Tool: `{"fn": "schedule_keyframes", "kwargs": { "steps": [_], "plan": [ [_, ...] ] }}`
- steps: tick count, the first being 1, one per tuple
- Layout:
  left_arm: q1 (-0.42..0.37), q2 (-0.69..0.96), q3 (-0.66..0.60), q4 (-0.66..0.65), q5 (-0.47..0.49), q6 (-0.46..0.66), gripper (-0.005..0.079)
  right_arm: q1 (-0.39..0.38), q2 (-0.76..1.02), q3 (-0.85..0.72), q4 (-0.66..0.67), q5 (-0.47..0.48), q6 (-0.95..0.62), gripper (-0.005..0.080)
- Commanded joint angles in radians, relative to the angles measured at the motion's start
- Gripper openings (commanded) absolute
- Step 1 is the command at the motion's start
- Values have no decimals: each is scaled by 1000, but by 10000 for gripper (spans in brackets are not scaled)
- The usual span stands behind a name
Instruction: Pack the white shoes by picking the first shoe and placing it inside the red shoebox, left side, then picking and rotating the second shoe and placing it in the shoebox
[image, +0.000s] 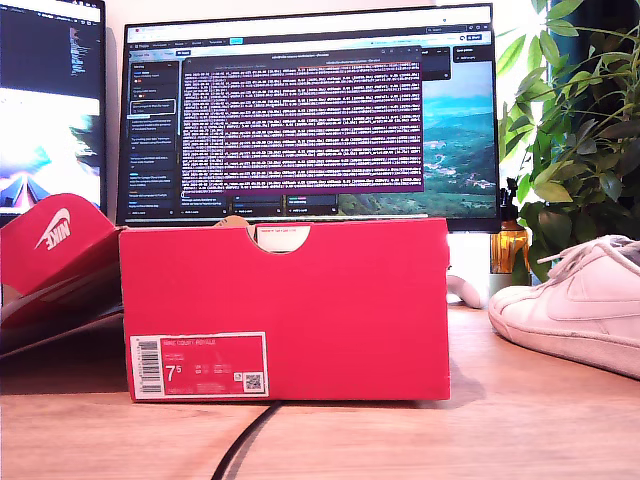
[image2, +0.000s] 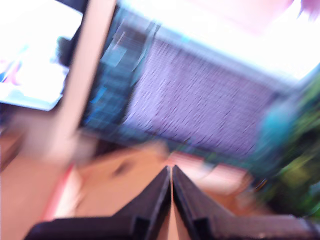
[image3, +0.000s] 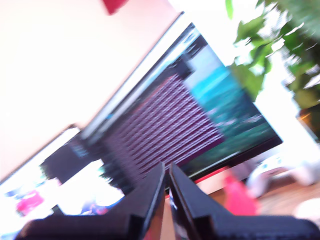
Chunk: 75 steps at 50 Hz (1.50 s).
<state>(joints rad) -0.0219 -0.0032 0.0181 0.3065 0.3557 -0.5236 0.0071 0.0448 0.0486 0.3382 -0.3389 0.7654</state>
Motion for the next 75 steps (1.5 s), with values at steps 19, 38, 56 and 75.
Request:
{"fn": "schedule_keyframes", "kwargs": {
  "steps": [19, 38, 56, 75],
  "plan": [
    [-74, 189, 366, -493, 117, 610, -19, -1, 249, 396, -379, -104, -267, -13],
    [-410, 498, 447, -711, -98, 1112, -19, -1, 721, 669, -708, -97, -547, -13],
    [-742, 775, 446, -690, -519, 1091, -19, 0, 962, 780, -878, 52, -675, -13],
    [-766, 1054, 446, -467, -747, 672, -19, 42, 1051, 930, -1057, 187, -782, 52]
  ]
}}
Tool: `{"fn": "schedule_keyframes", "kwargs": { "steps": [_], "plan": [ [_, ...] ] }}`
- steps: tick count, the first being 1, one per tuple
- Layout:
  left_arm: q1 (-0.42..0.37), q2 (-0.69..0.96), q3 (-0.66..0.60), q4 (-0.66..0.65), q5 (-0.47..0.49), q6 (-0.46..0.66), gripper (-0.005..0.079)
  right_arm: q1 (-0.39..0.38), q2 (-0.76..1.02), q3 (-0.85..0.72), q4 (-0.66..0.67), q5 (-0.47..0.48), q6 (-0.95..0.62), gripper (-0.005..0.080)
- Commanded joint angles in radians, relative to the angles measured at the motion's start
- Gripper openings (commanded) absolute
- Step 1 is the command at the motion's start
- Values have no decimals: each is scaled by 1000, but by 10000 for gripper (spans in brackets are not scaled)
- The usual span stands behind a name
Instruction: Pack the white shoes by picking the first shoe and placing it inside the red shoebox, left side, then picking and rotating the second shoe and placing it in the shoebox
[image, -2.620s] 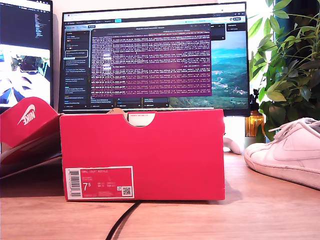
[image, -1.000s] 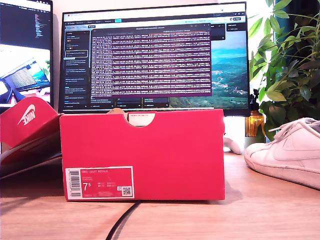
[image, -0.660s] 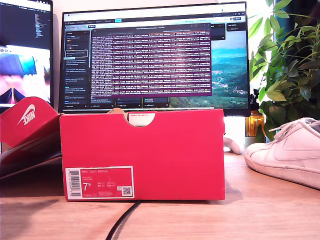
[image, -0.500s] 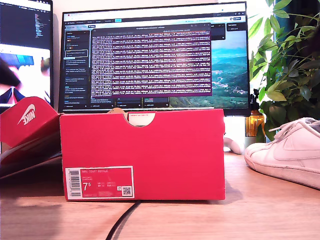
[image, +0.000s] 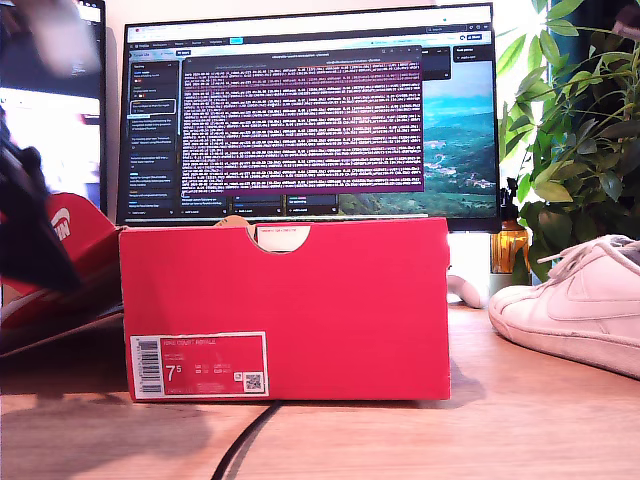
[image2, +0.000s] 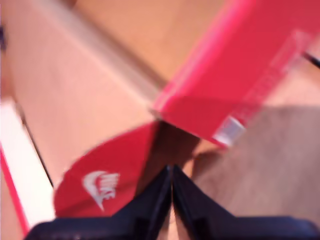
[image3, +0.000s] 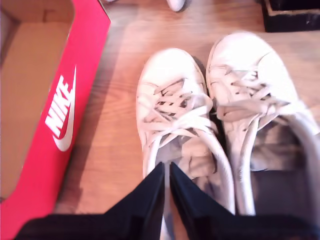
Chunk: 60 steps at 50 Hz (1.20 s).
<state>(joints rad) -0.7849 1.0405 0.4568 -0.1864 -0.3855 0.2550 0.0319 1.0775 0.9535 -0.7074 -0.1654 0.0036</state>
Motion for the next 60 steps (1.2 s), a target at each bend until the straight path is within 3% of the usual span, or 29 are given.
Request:
{"fn": "schedule_keyframes", "kwargs": {
  "steps": [1, 7, 12, 22, 29, 39, 60],
  "plan": [
    [-3, 16, 7, 37, -6, -129, -19, 23, 25, 34, -18, 20, -20, 60],
    [-3, 33, 7, 100, -11, -290, -19, 67, 59, 67, -47, 27, -31, 87],
    [-3, 33, 7, 120, -10, -399, -19, 101, 94, 70, -68, 38, -45, 156],
    [-3, 33, 7, 122, 32, -500, -19, 149, 208, 70, -80, 80, -87, 191],
    [-3, 33, 7, 122, 45, -503, -19, 156, 283, 70, -86, 144, -109, 224],
    [-3, 33, 7, 121, 45, -502, -19, 156, 353, 70, -126, 188, -109, 360],
    [-3, 33, 7, 120, 45, -498, -19, 158, 491, 69, -190, 164, -104, 332]
  ]
}}
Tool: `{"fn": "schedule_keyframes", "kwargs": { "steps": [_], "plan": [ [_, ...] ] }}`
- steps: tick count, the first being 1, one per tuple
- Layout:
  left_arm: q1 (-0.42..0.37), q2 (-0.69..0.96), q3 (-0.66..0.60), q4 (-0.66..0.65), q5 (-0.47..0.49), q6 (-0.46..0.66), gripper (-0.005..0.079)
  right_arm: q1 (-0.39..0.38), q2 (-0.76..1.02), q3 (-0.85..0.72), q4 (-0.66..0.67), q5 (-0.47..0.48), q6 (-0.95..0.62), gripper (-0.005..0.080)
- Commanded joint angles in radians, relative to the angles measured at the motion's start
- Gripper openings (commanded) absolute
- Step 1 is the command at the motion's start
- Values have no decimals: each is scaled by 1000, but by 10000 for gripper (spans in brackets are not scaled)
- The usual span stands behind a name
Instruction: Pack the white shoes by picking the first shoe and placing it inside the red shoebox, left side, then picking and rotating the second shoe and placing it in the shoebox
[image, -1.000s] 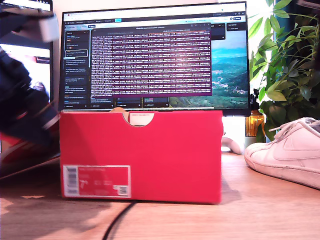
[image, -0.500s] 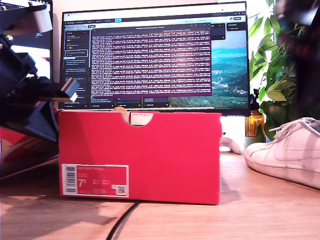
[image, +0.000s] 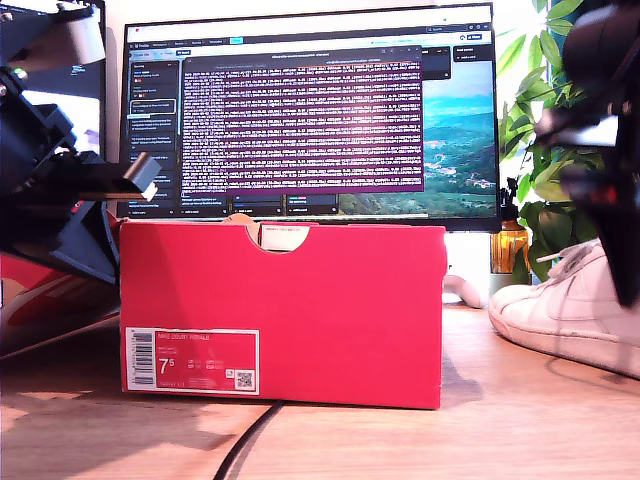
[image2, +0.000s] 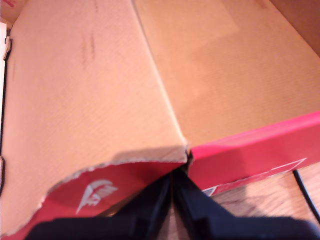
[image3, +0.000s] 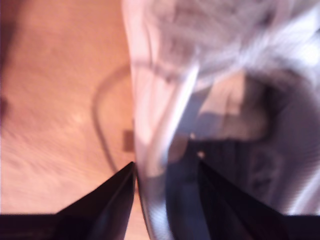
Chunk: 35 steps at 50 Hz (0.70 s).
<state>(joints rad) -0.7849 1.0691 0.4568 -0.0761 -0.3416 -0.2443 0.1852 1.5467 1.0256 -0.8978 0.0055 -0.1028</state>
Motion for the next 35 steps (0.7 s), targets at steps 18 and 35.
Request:
{"fn": "schedule_keyframes", "kwargs": {
  "steps": [18, 35],
  "plan": [
    [-3, 5, 7, 4, 1, 1, -19, 21, 42, 5, 51, -32, 72, -13],
    [-3, 5, 7, -6, 1, 1, -19, 80, 20, 215, -87, -93, 248, -13]
  ]
}}
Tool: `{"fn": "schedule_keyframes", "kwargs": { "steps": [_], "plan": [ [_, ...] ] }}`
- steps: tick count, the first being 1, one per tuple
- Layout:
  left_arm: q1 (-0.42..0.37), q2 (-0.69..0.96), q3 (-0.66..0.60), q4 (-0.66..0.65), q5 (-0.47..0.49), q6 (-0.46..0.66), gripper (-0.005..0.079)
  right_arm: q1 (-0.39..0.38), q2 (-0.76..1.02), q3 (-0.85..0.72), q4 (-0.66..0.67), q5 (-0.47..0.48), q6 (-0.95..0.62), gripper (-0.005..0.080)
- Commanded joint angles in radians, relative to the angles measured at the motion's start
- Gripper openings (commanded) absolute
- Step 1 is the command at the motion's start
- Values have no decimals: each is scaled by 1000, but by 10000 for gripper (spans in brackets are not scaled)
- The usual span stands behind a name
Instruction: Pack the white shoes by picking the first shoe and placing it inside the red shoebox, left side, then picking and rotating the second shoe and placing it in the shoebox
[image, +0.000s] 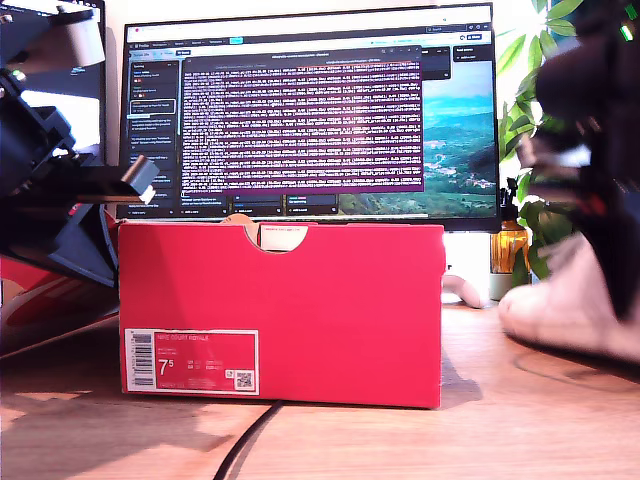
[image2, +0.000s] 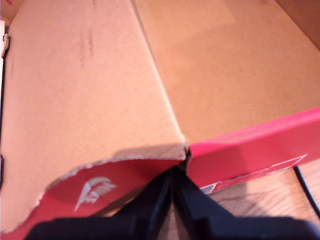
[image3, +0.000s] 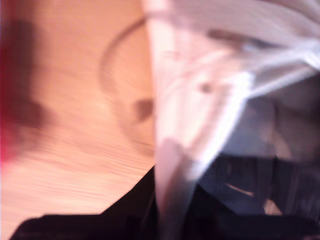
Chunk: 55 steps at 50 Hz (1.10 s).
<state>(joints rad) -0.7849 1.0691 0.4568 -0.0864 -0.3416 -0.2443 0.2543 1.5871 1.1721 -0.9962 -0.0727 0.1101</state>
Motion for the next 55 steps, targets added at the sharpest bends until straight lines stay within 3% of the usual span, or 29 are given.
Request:
{"fn": "schedule_keyframes", "kwargs": {
  "steps": [1, 16, 28, 40, 55],
  "plan": [
    [-3, 5, 7, 4, 1, 1, -19, 16, -24, 84, 11, -26, 57, -13],
    [-3, 5, 8, 5, 0, 1, -19, 85, -42, 249, 55, -226, 257, -13],
    [-3, 5, 7, 5, 1, 1, -19, 178, -42, 290, 198, -340, 434, -13],
    [-3, 5, 7, 5, 1, 1, -19, 297, -42, 290, 391, -329, 567, -13],
    [-3, 5, 8, 5, 1, 1, -19, 388, -7, 290, 576, -211, 628, -13]
  ]
}}
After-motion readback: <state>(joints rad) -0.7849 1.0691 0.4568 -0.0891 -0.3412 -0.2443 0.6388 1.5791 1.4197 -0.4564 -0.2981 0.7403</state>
